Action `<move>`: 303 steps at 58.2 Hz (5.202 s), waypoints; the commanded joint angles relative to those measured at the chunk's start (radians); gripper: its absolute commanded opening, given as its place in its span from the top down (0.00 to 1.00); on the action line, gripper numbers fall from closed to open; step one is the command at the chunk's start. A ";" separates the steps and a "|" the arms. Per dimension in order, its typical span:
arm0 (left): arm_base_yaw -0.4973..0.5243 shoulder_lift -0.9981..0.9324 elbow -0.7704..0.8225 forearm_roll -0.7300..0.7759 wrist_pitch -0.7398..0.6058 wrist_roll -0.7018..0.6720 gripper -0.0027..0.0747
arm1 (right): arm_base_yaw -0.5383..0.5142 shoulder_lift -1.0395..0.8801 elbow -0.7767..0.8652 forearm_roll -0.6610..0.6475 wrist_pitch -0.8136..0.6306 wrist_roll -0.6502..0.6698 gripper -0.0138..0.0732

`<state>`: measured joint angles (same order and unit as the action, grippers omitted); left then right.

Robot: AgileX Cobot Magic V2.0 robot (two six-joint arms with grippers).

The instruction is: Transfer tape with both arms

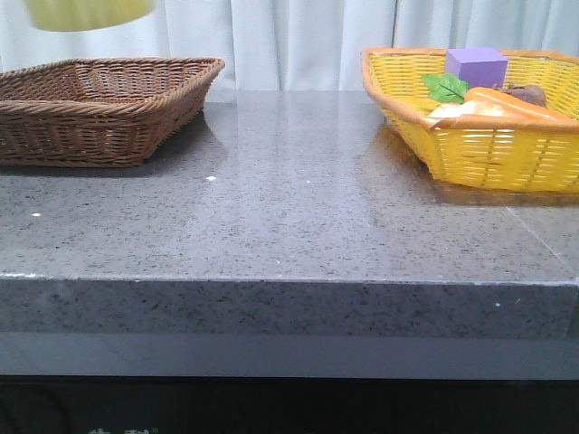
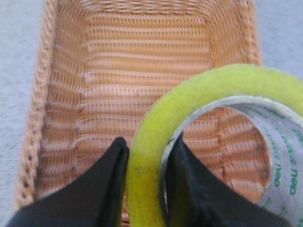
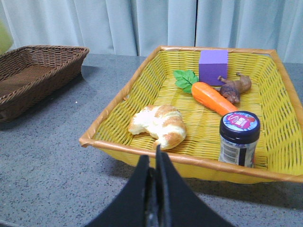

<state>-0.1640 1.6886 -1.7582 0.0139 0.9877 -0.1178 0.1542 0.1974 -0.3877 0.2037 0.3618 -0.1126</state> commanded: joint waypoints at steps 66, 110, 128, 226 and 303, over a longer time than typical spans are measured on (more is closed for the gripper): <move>0.020 0.077 -0.039 -0.035 -0.076 -0.006 0.79 | -0.005 0.010 -0.022 0.002 -0.077 -0.001 0.89; 0.018 -0.450 0.457 -0.035 -0.340 -0.002 0.99 | -0.005 0.010 -0.022 0.002 -0.076 -0.001 0.89; 0.018 -0.894 0.916 -0.040 -0.531 -0.002 0.99 | -0.005 0.010 -0.022 0.002 -0.076 -0.001 0.89; 0.183 -1.714 1.753 -0.029 -0.812 0.004 0.99 | -0.005 0.010 -0.022 0.002 -0.074 -0.001 0.89; 0.183 -1.714 1.806 -0.029 -0.862 0.004 0.99 | -0.008 -0.090 0.166 -0.053 -0.200 -0.001 0.89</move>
<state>0.0174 -0.0061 0.0088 -0.0140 0.2176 -0.1103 0.1542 0.1518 -0.2673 0.1630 0.2796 -0.1126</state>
